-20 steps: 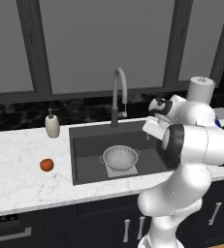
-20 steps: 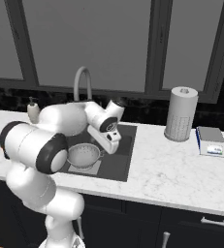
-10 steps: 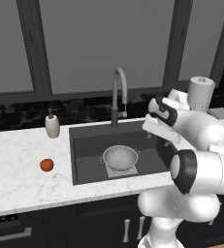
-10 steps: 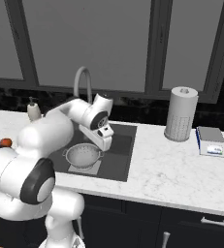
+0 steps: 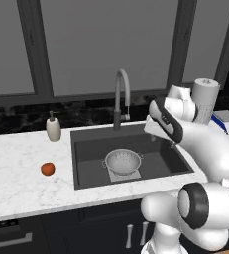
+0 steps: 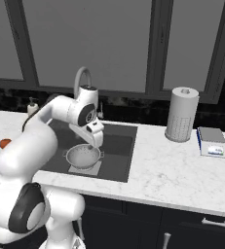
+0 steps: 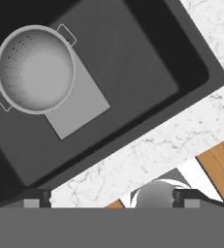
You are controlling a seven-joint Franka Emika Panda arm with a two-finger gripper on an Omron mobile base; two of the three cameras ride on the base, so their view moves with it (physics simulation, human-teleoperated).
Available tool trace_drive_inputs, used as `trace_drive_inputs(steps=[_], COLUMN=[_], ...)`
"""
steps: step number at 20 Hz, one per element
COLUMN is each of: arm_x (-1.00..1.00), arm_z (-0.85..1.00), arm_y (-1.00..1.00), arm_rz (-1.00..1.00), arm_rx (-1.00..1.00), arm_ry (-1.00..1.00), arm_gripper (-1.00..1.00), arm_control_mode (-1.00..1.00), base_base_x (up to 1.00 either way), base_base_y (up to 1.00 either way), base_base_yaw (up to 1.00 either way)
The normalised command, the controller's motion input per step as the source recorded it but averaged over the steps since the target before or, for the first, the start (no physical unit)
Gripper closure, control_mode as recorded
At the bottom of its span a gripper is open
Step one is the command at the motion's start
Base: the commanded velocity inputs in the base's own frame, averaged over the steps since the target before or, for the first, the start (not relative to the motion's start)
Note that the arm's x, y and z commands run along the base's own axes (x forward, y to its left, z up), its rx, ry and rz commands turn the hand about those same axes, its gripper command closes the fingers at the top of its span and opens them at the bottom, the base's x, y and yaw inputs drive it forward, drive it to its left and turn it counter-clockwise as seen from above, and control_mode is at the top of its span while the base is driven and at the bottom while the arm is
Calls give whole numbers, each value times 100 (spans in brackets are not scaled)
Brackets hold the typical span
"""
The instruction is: Put the colander in the sink, put the orange in the colander, and turn on the sink faucet and pour water over the colander.
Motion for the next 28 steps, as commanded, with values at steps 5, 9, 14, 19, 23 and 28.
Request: trace_drive_inputs(steps=[5,9,14,19,23,28], arm_x=[-39,-34,-30,-25,-18,-15], arm_z=[33,30,15,12,10,10], arm_y=[10,12,23,28,41,40], arm_rz=[7,10,20,19,16,14], arm_rx=[-8,-7,-5,-4,-2,0], arm_ry=[-3,-4,-7,-10,-9,0], arm_gripper=[-100,-100,-100,-100,-100,-100], arm_control_mode=[-100,-100,-100,-100,-100,-100], base_base_x=[0,0,0,0,0,0], base_base_y=[0,0,0,0,0,0], base_base_yaw=[0,0,0,0,0,0])
